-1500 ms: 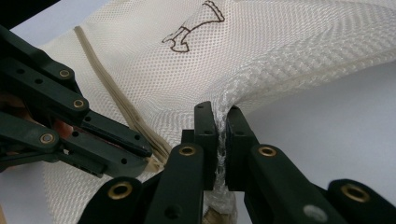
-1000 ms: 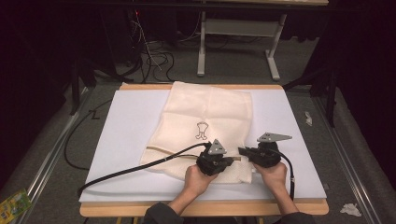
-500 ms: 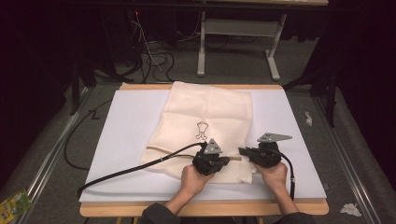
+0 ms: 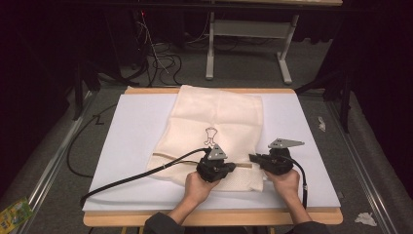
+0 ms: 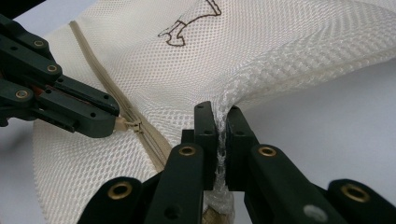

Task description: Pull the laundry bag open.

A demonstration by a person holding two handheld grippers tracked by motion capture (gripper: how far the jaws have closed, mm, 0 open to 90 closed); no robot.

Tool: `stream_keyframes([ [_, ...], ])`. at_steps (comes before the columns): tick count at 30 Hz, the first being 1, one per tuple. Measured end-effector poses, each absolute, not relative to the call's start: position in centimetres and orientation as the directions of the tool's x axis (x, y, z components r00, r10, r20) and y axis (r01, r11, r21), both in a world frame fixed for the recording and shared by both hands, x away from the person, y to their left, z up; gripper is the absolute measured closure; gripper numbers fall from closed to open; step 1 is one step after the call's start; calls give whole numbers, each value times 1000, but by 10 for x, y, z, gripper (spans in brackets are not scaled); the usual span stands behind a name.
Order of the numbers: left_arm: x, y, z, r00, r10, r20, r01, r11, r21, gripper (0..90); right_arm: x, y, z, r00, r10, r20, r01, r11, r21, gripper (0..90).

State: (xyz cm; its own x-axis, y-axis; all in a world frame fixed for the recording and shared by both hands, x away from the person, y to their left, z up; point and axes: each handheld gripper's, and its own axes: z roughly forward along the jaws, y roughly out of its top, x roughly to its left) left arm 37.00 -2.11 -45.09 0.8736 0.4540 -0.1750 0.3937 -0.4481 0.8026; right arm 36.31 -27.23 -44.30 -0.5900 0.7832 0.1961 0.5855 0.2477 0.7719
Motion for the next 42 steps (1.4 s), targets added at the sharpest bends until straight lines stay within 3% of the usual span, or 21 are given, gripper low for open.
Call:
stream_keyframes([
  [42,369,11,-442,851,503,-147,394,-429,813,870,364,-281,-448,-560,804,199,602,231,764,876],
])
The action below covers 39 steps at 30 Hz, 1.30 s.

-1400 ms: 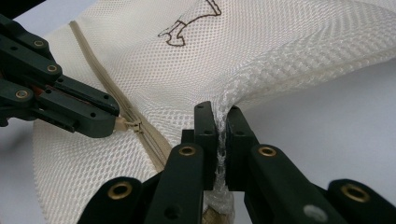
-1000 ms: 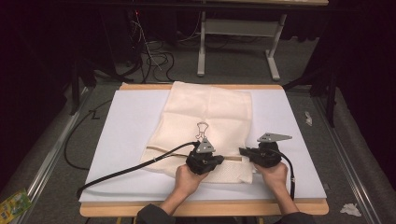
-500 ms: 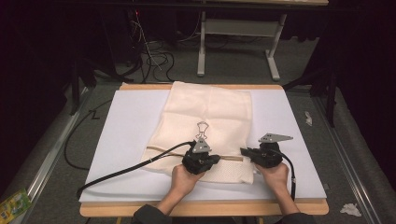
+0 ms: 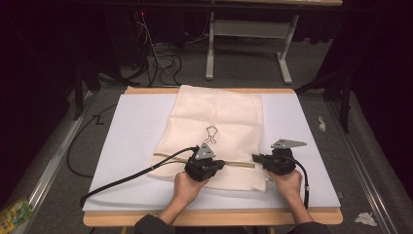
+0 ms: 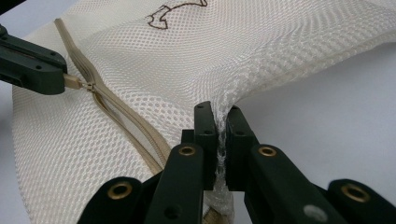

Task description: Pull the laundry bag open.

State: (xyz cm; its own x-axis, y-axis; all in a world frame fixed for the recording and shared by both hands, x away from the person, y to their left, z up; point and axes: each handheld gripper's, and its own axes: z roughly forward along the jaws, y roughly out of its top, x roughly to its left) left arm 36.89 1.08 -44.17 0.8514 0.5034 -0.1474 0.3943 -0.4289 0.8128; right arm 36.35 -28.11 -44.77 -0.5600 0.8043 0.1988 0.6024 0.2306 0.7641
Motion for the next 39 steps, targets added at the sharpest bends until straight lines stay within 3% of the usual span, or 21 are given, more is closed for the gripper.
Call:
stream_keyframes([
  [39,369,35,-443,832,538,-135,403,-419,814,870,370,-287,-450,-533,826,185,616,229,753,876],
])
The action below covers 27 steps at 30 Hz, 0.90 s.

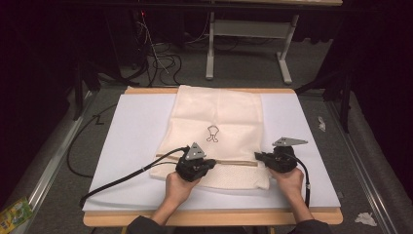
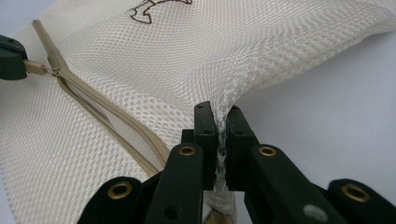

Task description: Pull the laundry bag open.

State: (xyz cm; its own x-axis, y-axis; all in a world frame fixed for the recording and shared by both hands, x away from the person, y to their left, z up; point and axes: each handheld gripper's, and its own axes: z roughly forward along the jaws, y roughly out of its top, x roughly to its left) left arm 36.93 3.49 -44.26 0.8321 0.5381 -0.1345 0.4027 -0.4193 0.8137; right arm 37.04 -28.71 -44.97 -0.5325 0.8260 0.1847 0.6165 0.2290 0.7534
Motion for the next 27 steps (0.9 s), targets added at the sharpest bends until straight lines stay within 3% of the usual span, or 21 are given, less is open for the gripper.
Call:
stream_keyframes([
  [27,368,51,-444,812,572,-117,405,-409,818,871,373,-286,-449,-527,834,164,623,248,742,876],
])
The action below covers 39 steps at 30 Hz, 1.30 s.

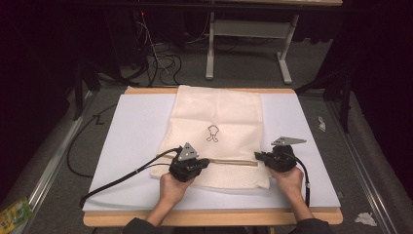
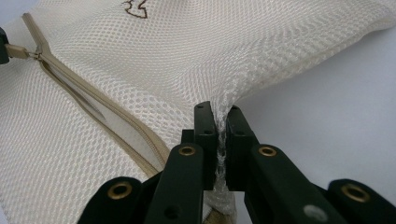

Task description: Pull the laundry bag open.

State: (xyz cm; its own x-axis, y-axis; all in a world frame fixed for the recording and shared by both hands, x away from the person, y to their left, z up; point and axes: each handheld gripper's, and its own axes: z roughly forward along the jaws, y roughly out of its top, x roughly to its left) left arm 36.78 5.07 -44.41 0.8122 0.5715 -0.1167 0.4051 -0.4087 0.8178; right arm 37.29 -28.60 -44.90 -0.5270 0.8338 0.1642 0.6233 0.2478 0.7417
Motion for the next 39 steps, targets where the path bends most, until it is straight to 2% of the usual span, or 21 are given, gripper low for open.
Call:
stream_keyframes([
  [39,368,80,-436,784,608,-129,423,-369,828,872,380,-293,-446,-505,850,150,615,232,754,876],
])
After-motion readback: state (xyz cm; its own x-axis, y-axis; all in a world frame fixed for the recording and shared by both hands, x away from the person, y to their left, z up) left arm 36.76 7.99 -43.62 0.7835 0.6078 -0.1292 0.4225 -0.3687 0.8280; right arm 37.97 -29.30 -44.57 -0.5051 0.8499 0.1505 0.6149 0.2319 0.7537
